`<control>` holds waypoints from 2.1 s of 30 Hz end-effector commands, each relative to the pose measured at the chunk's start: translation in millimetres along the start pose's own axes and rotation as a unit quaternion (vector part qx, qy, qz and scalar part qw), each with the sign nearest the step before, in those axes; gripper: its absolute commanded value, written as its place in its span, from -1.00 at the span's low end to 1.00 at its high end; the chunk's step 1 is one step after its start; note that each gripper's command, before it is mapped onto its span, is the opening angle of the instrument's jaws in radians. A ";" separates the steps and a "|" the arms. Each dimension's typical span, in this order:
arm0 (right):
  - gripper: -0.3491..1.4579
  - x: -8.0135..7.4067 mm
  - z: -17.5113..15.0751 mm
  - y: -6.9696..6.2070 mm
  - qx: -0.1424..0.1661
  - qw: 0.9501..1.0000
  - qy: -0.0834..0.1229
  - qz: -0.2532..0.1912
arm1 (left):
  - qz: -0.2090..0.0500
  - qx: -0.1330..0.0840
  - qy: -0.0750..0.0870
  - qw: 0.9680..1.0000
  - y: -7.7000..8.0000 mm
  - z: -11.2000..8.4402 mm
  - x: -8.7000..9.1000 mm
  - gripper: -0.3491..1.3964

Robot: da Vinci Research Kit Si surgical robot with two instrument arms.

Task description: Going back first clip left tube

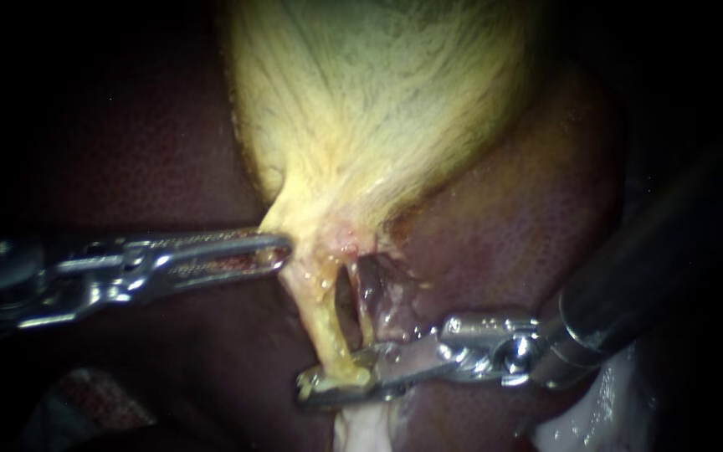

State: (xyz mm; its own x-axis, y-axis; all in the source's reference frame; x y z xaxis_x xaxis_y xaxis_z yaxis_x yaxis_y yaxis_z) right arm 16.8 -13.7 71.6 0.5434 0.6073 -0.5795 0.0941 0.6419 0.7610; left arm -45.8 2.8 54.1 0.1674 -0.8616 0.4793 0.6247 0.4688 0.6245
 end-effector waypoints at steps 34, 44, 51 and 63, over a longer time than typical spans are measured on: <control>0.05 1.5 1.2 0.2 -0.019 0.983 0.034 -0.177 | 0.000 0.000 0.000 1.000 -0.4 -0.4 0.0 -0.85; 0.05 1.3 0.9 0.4 -0.026 0.969 0.032 -0.244 | 0.000 0.000 0.000 1.000 -0.4 -0.5 0.0 -0.85; 0.05 1.1 0.7 0.6 -0.027 0.961 0.030 -0.272 | 0.000 0.000 0.000 1.000 -0.4 -0.5 0.0 -0.85; 0.05 0.8 0.8 0.0 -0.020 0.995 0.038 -0.091 | 0.000 0.000 0.000 1.000 -0.4 -0.5 0.0 -0.85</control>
State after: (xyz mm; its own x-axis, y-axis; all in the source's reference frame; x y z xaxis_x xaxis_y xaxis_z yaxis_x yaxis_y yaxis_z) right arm 18.0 -13.7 71.3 0.4551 0.5279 -0.7170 0.1413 0.7523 0.6435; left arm -45.6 2.5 53.5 0.1672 -0.8614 0.4796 0.6247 0.4689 0.6244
